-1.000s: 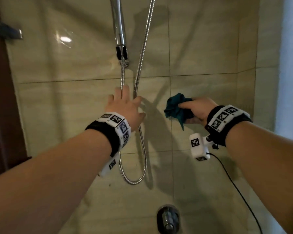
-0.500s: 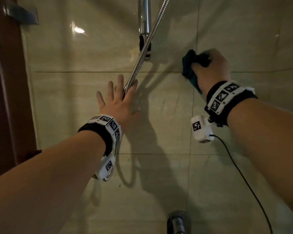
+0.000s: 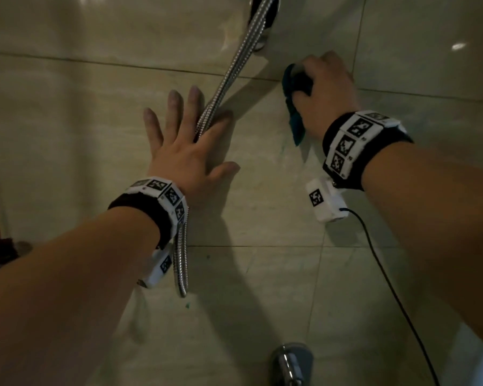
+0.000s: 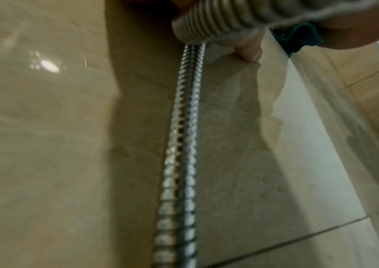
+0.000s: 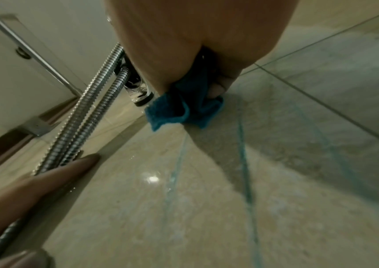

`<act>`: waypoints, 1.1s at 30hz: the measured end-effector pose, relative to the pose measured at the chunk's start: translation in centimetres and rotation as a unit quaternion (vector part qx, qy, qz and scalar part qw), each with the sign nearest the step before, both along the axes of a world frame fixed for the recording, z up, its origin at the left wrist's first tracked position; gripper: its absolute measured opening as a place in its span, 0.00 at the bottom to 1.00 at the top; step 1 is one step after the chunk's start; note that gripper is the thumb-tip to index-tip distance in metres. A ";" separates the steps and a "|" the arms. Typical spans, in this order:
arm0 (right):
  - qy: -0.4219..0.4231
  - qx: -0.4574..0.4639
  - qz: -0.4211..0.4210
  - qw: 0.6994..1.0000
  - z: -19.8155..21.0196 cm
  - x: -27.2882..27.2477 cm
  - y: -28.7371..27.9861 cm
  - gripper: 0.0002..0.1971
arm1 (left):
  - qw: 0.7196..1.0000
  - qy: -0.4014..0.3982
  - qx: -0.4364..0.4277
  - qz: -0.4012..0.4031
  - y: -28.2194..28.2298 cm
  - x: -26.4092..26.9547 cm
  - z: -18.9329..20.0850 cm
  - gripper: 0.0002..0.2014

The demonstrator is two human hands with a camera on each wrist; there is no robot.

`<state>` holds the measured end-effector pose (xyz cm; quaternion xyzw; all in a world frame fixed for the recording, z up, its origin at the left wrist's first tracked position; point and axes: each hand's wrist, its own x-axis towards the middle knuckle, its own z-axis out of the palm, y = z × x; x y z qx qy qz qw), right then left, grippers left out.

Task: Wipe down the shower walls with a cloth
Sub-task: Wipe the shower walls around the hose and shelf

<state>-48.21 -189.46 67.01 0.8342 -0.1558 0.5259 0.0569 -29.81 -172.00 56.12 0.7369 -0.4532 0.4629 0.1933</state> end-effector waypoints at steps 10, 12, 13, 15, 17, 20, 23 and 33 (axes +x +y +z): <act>0.155 -0.005 0.031 0.987 -8.6 0.1 1.3 0.10 | 1.000 -0.003 0.021 -0.019 0.3 0.2 0.0 0.46; 0.183 0.001 0.041 0.982 -12.3 0.1 1.7 0.10 | 0.999 0.008 0.041 -0.017 0.6 0.1 0.2 0.51; 0.198 0.001 0.041 0.979 -13.9 0.1 1.9 0.09 | 0.998 0.016 0.051 -0.014 0.7 0.0 0.3 0.53; 0.227 -0.005 0.034 0.973 -16.3 -0.1 2.2 0.08 | 0.997 0.027 0.070 -0.007 1.0 -0.1 0.6 0.59; 0.258 -0.009 0.031 0.966 -17.6 -0.1 2.6 0.08 | 0.995 0.037 0.090 0.002 1.2 -0.3 0.9 0.64; 0.292 -0.030 0.018 0.956 -17.1 0.0 2.7 0.10 | 0.992 0.050 0.117 0.015 1.5 -0.8 1.4 0.69; 0.239 -0.040 -0.011 0.970 -13.4 -0.1 2.2 0.13 | 0.991 0.064 0.119 0.008 1.6 -1.2 1.5 0.69; -0.001 -0.051 -0.130 0.990 0.6 0.7 2.1 0.17 | 0.990 0.044 0.130 0.028 1.5 -0.6 1.6 0.72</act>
